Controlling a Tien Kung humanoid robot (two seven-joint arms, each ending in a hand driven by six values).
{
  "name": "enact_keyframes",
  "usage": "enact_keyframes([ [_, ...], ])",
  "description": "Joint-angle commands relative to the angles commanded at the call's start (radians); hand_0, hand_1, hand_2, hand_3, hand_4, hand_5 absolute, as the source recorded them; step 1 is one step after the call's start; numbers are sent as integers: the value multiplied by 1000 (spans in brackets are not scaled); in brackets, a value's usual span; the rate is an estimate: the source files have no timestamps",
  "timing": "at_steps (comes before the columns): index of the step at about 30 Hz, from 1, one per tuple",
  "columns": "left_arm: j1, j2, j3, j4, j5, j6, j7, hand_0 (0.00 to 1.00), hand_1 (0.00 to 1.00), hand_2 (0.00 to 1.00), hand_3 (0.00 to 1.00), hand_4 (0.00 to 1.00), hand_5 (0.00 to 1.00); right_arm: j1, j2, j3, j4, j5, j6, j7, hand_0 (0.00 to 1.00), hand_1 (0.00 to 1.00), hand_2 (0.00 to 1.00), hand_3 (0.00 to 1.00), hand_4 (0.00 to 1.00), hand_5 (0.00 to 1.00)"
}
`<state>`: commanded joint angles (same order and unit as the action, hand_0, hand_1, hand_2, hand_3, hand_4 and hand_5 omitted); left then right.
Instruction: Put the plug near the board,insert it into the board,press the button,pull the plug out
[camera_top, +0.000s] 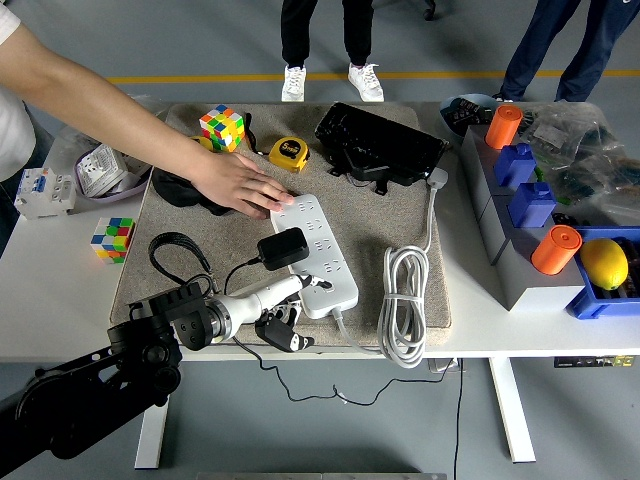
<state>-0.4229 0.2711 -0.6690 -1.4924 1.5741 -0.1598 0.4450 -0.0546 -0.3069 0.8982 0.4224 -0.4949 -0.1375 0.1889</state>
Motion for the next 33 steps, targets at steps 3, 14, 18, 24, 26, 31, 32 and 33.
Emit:
enact_keyframes([
  [3,-3,-2,2,1,-1,2,-5,47,42,139,913,773,2,0,0,1,0,0,0,1,600,606,554,546,753,244],
  [14,-8,-3,7,10,4,-9,7,48,41,137,905,771,2,1,-1,7,5,-4,-1,2,602,605,554,545,751,244],
  [18,-12,-3,9,11,8,-14,12,48,43,139,903,774,2,1,-2,7,6,-4,-2,3,601,605,555,546,752,244],
  [24,-17,-1,14,14,9,-18,16,48,43,138,896,773,2,3,-2,13,11,-10,-1,3,600,605,555,546,752,244],
  [26,-18,-2,15,16,8,-20,18,48,43,138,896,773,2,3,-3,14,11,-10,-2,3,600,605,555,546,752,244],
  [31,-19,-1,17,15,4,-24,23,48,42,137,894,772,2,2,-4,14,12,-9,-2,4,600,604,554,546,752,244],
  [32,-20,-1,18,15,4,-24,23,48,42,137,894,772,2,2,-4,14,11,-9,-2,4,600,604,554,546,752,244],
  [33,-20,-1,17,14,7,-25,22,48,42,137,894,772,2,2,-4,13,11,-9,-2,4,600,604,554,546,752,244],
])
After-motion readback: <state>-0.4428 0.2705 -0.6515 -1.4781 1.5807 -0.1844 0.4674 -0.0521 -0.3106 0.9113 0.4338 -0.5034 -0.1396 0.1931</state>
